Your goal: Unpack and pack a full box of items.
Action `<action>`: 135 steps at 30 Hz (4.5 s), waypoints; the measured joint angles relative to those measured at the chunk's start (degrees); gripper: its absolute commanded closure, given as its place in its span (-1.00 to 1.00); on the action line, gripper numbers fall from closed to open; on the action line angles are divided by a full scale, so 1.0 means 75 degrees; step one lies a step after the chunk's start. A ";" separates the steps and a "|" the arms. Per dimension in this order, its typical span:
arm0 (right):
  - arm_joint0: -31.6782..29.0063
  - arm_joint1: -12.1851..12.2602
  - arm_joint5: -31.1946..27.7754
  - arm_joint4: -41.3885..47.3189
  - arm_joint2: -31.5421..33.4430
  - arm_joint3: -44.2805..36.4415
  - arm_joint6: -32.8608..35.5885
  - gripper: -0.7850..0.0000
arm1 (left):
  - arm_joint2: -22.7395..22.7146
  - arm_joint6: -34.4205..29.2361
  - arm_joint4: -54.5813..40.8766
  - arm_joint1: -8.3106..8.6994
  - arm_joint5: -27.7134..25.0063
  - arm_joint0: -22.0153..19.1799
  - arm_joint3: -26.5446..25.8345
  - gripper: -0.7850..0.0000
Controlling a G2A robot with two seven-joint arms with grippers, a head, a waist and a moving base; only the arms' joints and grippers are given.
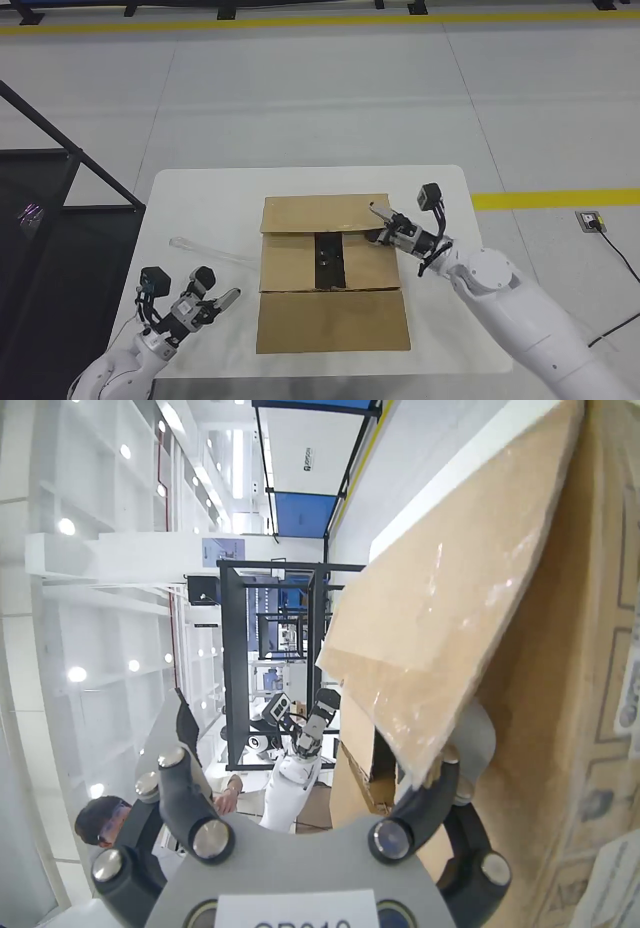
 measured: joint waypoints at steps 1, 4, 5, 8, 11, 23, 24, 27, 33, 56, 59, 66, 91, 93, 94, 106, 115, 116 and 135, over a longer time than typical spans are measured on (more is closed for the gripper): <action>0.0045 -0.0054 -0.0075 0.0085 0.0004 0.0070 -0.0043 -1.00 | 0.0004 -0.0031 0.0004 0.0005 -0.0020 0.0011 0.0005 -1.00; 0.0278 -0.0250 -0.0093 0.0193 -0.0047 0.0261 -0.0317 -1.00 | 0.0013 -0.0100 0.0057 0.0020 -0.0065 0.0027 0.0016 -1.00; 0.0396 -0.0339 -0.0082 0.0219 -0.0078 0.0352 -0.0431 -1.00 | 0.0017 -0.0103 0.0079 0.0025 -0.0077 0.0034 0.0019 -1.00; 0.0730 -0.0579 -0.0049 0.0253 -0.0192 0.0639 -0.0742 -1.00 | 0.0022 -0.0099 0.0108 0.0035 -0.0092 0.0051 0.0017 -1.00; 0.1081 -0.0861 -0.0034 0.0283 -0.0357 0.1018 -0.1066 -1.00 | -0.0005 -0.0071 0.0122 0.0049 -0.0116 0.0081 0.0008 -1.00; 0.2223 -0.2250 -0.0429 -0.1009 -0.1413 0.3074 -0.3266 -1.00 | -0.0139 0.0084 0.0006 0.0092 -0.0141 0.0217 0.0088 -1.00; 0.2281 -0.2356 -0.0403 -0.1108 -0.1477 0.3233 -0.3427 -1.00 | -0.0141 0.0092 0.0003 0.0094 -0.0141 0.0222 0.0091 -1.00; 0.2431 -0.2688 -0.0380 -0.1471 -0.1663 0.3745 -0.3955 -1.00 | -0.0144 0.0116 -0.0002 0.0100 -0.0125 0.0240 0.0102 -1.00; 0.2561 -0.3195 -0.0401 -0.1803 -0.1787 0.4686 -0.4252 -1.00 | -0.0118 0.0183 0.0010 0.0109 -0.0121 0.0275 0.0125 -1.00; 0.2261 -0.3194 -0.2570 -0.1376 -0.0800 0.5126 0.0373 -1.00 | -0.0048 0.0471 -0.0157 0.0117 0.0224 0.0189 0.0066 -1.00; 0.2135 -0.3082 -0.2200 -0.1636 -0.0787 0.4798 0.1152 -1.00 | -0.0050 0.0475 -0.0212 0.0116 0.0287 0.0167 0.0063 -1.00; 0.1879 -0.2959 -0.1025 -0.2700 -0.0861 0.3963 0.1059 -1.00 | -0.0020 0.0466 -0.0277 0.0118 0.0324 0.0123 0.0040 -1.00; 0.1387 -0.3025 -0.0431 -0.0795 0.0256 0.2335 0.2725 -1.00 | -0.0182 0.0584 0.0615 0.0182 0.0061 0.0715 -0.1117 -1.00; 0.1379 -0.3104 -0.0397 -0.1130 0.0117 0.2160 0.2297 -1.00 | -0.0103 0.0565 0.0948 0.0180 0.0182 0.0738 -0.1280 -1.00; 0.1375 -0.3145 -0.0377 -0.1278 0.0049 0.2097 0.2071 -1.00 | -0.0059 0.0560 0.1093 0.0177 0.0263 0.0717 -0.1325 -1.00; 0.1215 -0.3679 -0.1364 -0.1624 -0.0578 0.1758 0.1894 -1.00 | 0.0473 0.0765 0.1426 0.0082 0.1344 0.0297 -0.1389 -1.00; 0.1270 -0.3856 -0.2051 -0.1660 -0.0551 0.2164 0.2373 -1.00 | 0.0268 0.0741 0.0681 0.0054 0.1870 0.0173 -0.1071 -1.00; 0.1256 -0.3853 -0.2167 -0.1651 -0.0495 0.2174 0.2425 -1.00 | 0.0228 0.0766 0.0639 0.0056 0.1860 0.0194 -0.1032 -1.00; -0.0293 -0.2946 -0.2921 -0.2243 0.1635 0.0249 0.2843 -1.00 | 0.0165 0.0257 0.0748 0.0067 0.2210 0.0018 0.0087 -1.00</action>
